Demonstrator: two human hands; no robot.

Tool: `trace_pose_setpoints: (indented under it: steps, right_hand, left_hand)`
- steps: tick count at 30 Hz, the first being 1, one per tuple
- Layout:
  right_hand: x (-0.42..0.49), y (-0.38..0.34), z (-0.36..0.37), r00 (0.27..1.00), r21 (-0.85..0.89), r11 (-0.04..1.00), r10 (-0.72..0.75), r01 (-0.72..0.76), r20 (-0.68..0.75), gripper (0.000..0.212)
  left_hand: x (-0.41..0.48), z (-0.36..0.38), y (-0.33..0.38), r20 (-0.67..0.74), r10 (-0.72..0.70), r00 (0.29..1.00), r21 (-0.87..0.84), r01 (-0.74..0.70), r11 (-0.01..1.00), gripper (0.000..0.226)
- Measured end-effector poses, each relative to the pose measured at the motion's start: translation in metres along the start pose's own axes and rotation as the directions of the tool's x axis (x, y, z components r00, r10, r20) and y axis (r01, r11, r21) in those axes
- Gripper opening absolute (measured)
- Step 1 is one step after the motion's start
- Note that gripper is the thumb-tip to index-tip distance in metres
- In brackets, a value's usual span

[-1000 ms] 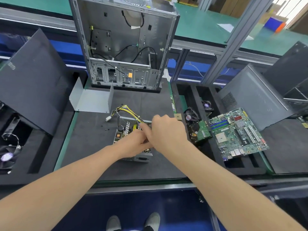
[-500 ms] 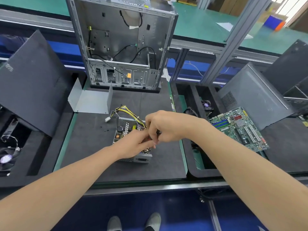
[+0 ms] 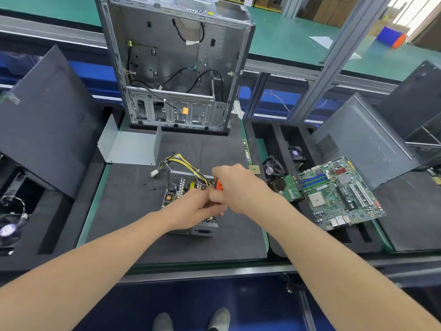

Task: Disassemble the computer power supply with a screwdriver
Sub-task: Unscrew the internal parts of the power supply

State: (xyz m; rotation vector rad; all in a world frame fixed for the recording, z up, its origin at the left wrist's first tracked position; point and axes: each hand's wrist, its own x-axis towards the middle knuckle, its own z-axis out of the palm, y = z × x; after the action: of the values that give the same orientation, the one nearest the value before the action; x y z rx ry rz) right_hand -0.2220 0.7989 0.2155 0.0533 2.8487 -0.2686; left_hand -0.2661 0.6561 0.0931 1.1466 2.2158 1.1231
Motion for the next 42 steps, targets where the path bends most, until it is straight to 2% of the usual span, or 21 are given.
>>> trace_pose_setpoints:
  steps: [1, 3, 6, 7, 9, 12, 13, 15, 17, 19, 21, 24, 28, 29, 31, 34, 36, 38, 40, 41, 42]
  right_hand:
    - [0.000, 0.003, -0.005, 0.996, 0.014, 0.998, -0.067, 0.067, 0.053, 0.016]
    - [0.001, 0.011, -0.017, 0.966, -0.002, 0.977, -0.210, 0.212, 0.150, 0.020]
    - [0.008, 0.017, -0.028, 0.847, -0.086, 0.863, -0.463, 0.498, 0.261, 0.020]
    - [0.010, 0.018, -0.030, 0.811, -0.097, 0.824, -0.515, 0.557, 0.279, 0.017]
    - [0.011, 0.018, -0.031, 0.786, -0.113, 0.795, -0.549, 0.596, 0.284, 0.013]
    - [0.004, 0.015, -0.027, 0.839, -0.139, 0.836, -0.494, 0.530, 0.228, 0.020]
    - [0.000, 0.012, -0.022, 0.890, -0.173, 0.875, -0.430, 0.452, 0.152, 0.025]
    - [-0.007, 0.004, -0.008, 0.977, -0.276, 0.947, -0.196, 0.166, -0.084, 0.037]
    - [-0.012, -0.009, 0.005, 0.979, -0.298, 0.951, 0.015, -0.077, -0.205, 0.045]
    - [-0.010, -0.016, 0.013, 0.978, -0.230, 0.967, 0.065, -0.110, -0.196, 0.039]
    - [-0.005, -0.013, 0.009, 0.989, -0.190, 0.981, 0.007, -0.035, -0.146, 0.025]
    - [-0.002, 0.000, -0.007, 0.981, -0.126, 0.973, -0.192, 0.195, 0.034, 0.016]
    - [0.007, 0.018, -0.028, 0.844, -0.143, 0.844, -0.474, 0.516, 0.250, 0.017]
    - [0.010, 0.019, -0.029, 0.812, -0.147, 0.812, -0.515, 0.565, 0.274, 0.014]
    - [0.013, 0.020, -0.026, 0.795, -0.155, 0.791, -0.540, 0.591, 0.275, 0.019]
    - [0.010, 0.018, -0.023, 0.825, -0.143, 0.823, -0.510, 0.550, 0.242, 0.020]
    - [0.003, 0.016, -0.022, 0.863, -0.148, 0.855, -0.469, 0.497, 0.189, 0.021]
    - [-0.004, 0.010, -0.015, 0.950, -0.227, 0.925, -0.312, 0.304, 0.004, 0.037]
    - [-0.010, 0.000, -0.006, 0.978, -0.342, 0.940, -0.086, 0.017, -0.188, 0.050]
    - [-0.011, -0.005, -0.002, 0.977, -0.357, 0.932, -0.015, -0.064, -0.214, 0.054]
    - [-0.010, -0.007, 0.002, 0.981, -0.336, 0.938, 0.017, -0.083, -0.194, 0.053]
  left_hand:
    - [0.000, 0.000, 0.000, 0.007, -0.003, 1.000, 0.002, 0.003, 1.000, 0.020]
    - [-0.001, -0.001, 0.000, 0.011, -0.001, 1.000, 0.019, 0.001, 1.000, 0.016]
    - [-0.001, -0.001, -0.001, -0.003, -0.016, 1.000, 0.022, 0.016, 1.000, 0.027]
    - [-0.002, 0.000, -0.001, -0.004, -0.015, 1.000, 0.014, 0.015, 1.000, 0.026]
    - [-0.002, 0.001, -0.001, -0.008, -0.017, 1.000, 0.018, 0.017, 1.000, 0.024]
    - [-0.001, 0.001, -0.004, -0.010, -0.027, 1.000, 0.042, 0.027, 0.999, 0.030]
    - [-0.001, 0.001, -0.004, -0.011, -0.024, 1.000, 0.037, 0.024, 0.999, 0.029]
    - [-0.002, 0.000, -0.003, -0.017, -0.003, 1.000, 0.005, 0.003, 1.000, 0.017]
    - [-0.002, 0.001, 0.002, -0.039, 0.012, 0.999, 0.010, -0.012, 1.000, 0.023]
    - [-0.002, 0.001, 0.003, -0.027, 0.023, 0.999, 0.043, -0.022, 0.999, 0.024]
    - [-0.003, 0.002, 0.001, -0.010, 0.023, 1.000, 0.052, -0.022, 0.998, 0.022]
    - [0.000, 0.001, -0.005, 0.000, 0.003, 1.000, 0.030, -0.003, 1.000, 0.029]
    - [0.000, 0.002, -0.004, -0.016, 0.025, 1.000, 0.040, -0.025, 0.999, 0.019]
    - [0.000, 0.001, -0.003, -0.023, 0.026, 0.999, 0.033, -0.025, 0.999, 0.014]
    - [-0.001, 0.001, -0.002, -0.040, 0.054, 0.998, 0.044, -0.053, 0.998, 0.020]
    - [-0.002, 0.001, -0.002, -0.021, 0.011, 1.000, 0.060, -0.009, 0.998, 0.018]
    - [-0.001, 0.001, -0.002, -0.024, -0.008, 1.000, 0.070, 0.010, 0.997, 0.038]
    - [-0.001, 0.002, -0.001, -0.030, 0.003, 1.000, 0.024, -0.002, 1.000, 0.038]
    - [-0.002, 0.002, 0.000, -0.025, 0.021, 0.999, -0.011, -0.022, 1.000, 0.019]
    - [-0.002, 0.001, 0.001, -0.022, 0.031, 0.999, 0.012, -0.031, 0.999, 0.015]
    - [-0.001, 0.001, 0.001, -0.020, 0.040, 0.999, 0.042, -0.039, 0.998, 0.017]
